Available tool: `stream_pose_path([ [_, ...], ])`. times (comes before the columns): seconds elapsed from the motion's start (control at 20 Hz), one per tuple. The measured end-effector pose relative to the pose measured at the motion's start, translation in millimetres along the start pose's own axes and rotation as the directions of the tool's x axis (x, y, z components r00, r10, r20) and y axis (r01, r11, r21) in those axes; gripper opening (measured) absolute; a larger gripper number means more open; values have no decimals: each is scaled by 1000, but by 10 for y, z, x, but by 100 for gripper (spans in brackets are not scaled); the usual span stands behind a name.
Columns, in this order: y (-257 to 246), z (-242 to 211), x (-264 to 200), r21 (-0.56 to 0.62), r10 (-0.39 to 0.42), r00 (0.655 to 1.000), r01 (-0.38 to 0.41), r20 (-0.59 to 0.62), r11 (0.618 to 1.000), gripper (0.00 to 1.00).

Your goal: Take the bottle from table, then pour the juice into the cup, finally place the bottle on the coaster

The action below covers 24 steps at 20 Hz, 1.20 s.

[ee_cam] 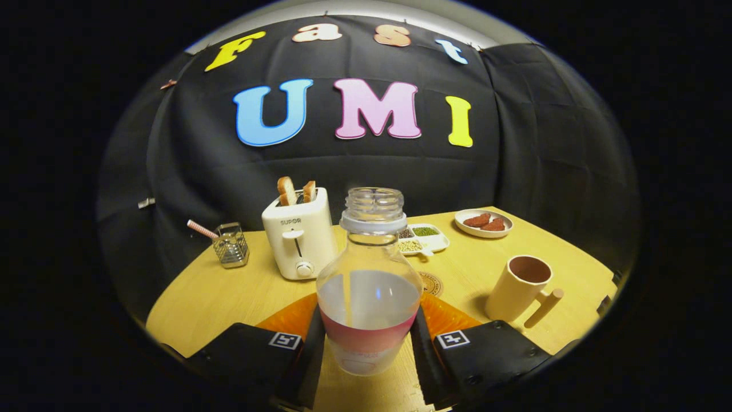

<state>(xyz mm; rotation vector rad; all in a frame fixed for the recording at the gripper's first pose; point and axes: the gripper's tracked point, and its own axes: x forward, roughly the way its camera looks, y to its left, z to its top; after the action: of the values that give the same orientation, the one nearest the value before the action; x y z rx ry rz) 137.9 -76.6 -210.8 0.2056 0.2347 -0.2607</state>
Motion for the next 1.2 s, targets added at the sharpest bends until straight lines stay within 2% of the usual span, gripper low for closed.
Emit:
stream_pose_path([
  [0.25, -239, 303, -143, 196, 19, 999, -10, -44, 981, 70],
  [0.4, -380, 437, -151, 351, 57, 996, -30, -68, 936, 70],
  [0.55, -541, 432, -127, 448, 74, 992, -20, -104, 894, 70],
  [0.65, -640, 453, -77, 536, 86, 989, -10, -117, 844, 71],
  [0.85, -795, 390, 3, 705, 94, 983, 44, -155, 708, 71],
  [1.2, -995, 305, 155, 872, 130, 970, 123, -207, 474, 71],
])
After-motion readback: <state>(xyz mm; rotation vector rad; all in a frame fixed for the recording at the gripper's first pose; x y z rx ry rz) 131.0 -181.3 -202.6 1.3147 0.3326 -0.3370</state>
